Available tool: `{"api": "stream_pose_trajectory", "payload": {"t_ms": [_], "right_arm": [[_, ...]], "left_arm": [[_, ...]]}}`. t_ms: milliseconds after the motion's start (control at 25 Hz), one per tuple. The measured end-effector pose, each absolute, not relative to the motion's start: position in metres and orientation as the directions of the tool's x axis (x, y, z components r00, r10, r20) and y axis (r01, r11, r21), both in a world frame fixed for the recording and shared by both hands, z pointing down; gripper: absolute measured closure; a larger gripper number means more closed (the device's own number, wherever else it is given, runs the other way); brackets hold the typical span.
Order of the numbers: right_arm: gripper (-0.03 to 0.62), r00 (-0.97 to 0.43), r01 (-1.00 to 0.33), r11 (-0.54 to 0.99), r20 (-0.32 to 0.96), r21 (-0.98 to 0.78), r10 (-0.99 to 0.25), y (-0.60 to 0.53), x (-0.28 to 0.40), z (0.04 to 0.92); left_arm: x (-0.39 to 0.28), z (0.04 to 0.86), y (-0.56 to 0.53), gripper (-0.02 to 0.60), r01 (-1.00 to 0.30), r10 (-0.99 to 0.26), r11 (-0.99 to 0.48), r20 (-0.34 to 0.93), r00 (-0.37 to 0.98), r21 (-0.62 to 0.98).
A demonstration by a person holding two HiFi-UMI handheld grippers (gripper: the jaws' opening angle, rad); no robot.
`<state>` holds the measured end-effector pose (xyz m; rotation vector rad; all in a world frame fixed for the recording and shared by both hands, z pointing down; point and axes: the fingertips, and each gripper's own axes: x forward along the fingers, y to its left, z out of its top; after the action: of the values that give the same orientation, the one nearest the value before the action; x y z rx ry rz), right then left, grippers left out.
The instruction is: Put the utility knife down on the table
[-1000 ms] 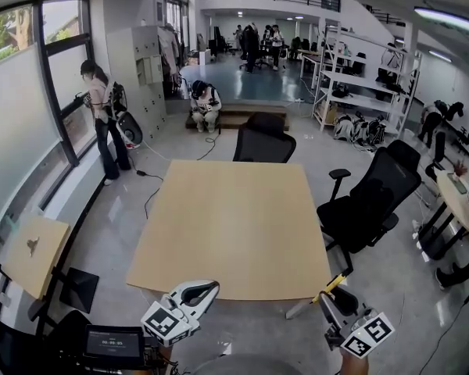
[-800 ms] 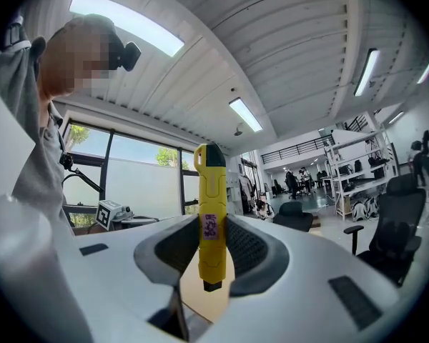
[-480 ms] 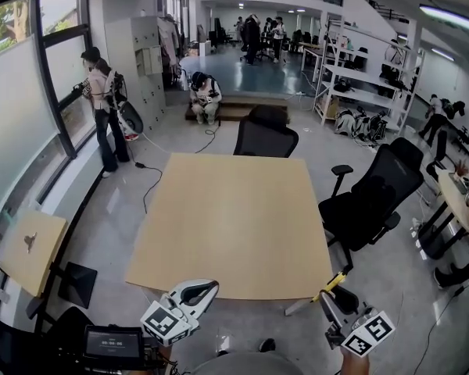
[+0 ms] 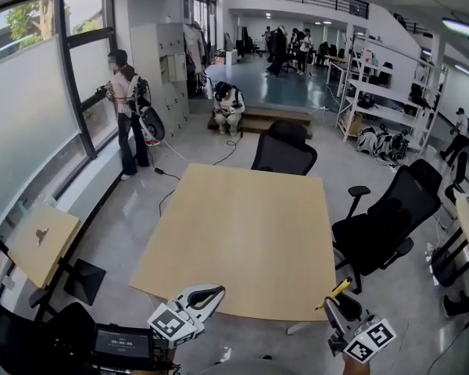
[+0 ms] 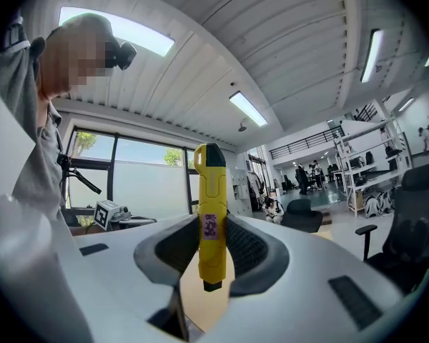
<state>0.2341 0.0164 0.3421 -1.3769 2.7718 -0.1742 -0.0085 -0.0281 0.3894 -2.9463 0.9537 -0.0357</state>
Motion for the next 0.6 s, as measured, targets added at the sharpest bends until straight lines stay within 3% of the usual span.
{"api": "stream_pose_trajectory", "payload": {"t_ms": [600], "right_arm": [[0.477, -0.657, -0.749, 0.656, -0.022, -0.096, -0.753, -0.032, 0.328, 0.334]], "left_arm": [[0.083, 0.383, -0.059, 0.577, -0.641, -0.642, -0.764, -0.009, 0.766, -0.074]]}}
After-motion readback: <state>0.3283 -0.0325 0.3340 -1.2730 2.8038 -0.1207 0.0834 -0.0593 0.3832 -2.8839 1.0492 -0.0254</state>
